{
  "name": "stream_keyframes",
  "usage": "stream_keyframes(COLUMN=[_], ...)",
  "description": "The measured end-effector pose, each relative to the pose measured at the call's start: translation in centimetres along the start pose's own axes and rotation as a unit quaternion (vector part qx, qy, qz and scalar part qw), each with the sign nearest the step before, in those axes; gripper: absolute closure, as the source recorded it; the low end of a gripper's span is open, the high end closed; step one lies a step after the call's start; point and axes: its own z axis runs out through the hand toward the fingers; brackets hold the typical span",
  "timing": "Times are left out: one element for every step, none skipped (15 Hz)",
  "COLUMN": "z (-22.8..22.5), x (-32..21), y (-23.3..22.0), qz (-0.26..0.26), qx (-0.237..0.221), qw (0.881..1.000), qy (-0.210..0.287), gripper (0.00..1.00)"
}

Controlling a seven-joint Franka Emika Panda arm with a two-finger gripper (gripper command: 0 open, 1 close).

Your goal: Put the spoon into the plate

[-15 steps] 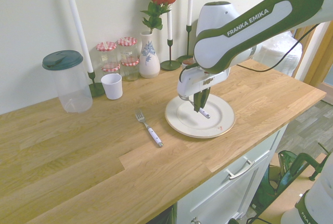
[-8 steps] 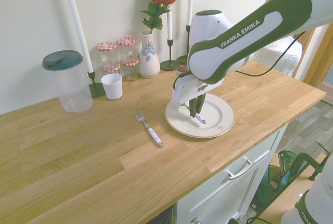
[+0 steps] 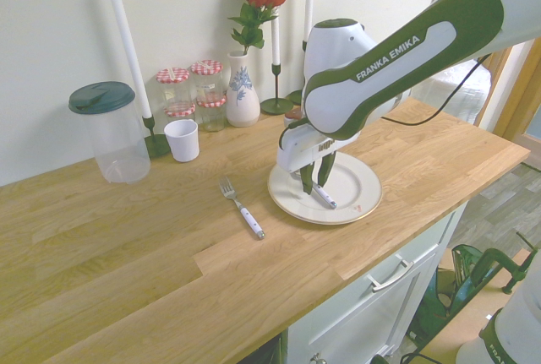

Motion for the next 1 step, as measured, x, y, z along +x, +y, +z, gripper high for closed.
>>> stream_keyframes(z=[-0.75], x=[0.12], y=[-0.13], qz=[0.001], qx=[0.005], qw=[1.0], qy=[0.004], gripper=[0.0])
